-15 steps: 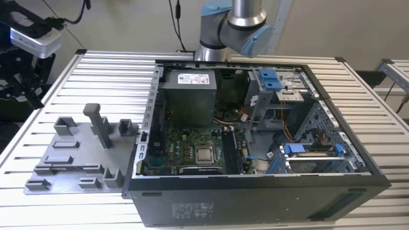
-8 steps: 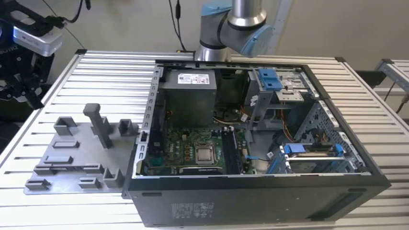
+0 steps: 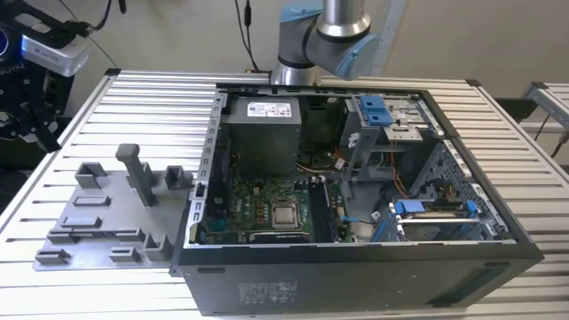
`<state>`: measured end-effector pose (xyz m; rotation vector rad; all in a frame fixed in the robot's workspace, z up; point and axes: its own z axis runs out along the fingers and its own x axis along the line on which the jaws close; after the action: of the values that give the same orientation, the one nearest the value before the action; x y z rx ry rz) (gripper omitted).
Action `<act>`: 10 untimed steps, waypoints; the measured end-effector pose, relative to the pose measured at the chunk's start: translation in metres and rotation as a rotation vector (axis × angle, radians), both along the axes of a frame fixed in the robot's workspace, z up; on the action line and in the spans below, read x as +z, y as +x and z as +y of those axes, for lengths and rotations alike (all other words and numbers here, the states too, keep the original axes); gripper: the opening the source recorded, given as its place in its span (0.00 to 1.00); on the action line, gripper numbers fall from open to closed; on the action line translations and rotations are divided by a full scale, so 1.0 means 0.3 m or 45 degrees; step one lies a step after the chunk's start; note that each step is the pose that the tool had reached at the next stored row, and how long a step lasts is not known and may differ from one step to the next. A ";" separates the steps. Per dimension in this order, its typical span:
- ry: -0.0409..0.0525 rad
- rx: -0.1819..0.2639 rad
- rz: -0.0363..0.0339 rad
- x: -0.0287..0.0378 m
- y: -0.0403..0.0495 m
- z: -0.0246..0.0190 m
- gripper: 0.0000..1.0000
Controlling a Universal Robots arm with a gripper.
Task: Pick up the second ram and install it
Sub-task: 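Pick up the second ram and move it above second insertion slot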
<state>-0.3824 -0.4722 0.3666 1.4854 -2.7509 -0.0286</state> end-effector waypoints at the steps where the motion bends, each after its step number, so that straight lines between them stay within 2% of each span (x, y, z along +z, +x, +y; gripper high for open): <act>1: 0.000 0.007 0.0000 0.000 0.000 0.000 0.11; 10: -0.004 0.076 0.0000 0.000 0.000 0.000 0.11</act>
<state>-0.3824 -0.4722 0.3666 1.5662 -2.7033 -0.0233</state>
